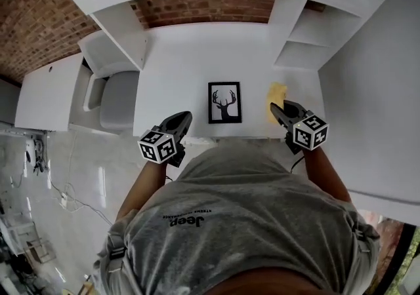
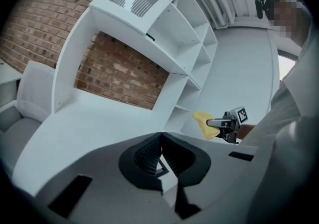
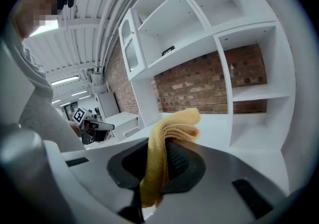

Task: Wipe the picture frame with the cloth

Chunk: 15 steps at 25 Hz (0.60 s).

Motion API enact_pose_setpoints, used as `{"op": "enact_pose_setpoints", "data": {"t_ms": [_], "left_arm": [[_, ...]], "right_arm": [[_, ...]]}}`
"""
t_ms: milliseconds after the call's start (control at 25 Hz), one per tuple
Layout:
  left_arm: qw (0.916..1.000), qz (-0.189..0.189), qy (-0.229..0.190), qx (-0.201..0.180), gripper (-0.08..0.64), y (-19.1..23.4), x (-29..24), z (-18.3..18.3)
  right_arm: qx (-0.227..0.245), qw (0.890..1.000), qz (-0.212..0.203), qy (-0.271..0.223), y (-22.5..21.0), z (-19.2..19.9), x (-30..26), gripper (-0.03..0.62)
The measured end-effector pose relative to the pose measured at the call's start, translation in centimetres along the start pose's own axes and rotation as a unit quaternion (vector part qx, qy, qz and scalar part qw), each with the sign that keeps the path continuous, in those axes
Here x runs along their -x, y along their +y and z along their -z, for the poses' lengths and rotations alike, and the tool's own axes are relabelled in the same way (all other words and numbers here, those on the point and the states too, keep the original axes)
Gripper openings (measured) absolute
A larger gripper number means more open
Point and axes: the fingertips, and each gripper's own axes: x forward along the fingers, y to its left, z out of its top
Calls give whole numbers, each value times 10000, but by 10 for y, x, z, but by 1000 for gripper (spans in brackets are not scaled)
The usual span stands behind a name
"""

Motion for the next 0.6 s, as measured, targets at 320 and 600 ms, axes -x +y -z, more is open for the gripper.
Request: {"op": "enact_pose_setpoints", "data": {"t_ms": [320, 600], "left_arm": [[9952, -786, 511, -278, 18, -3, -73, 9], [9846, -630, 1314, -964, 20, 24, -95, 44]], "right_arm": [[14, 9962, -826, 274, -69, -4, -24, 52], [-40, 9965, -713, 440, -68, 11, -51, 52]]}}
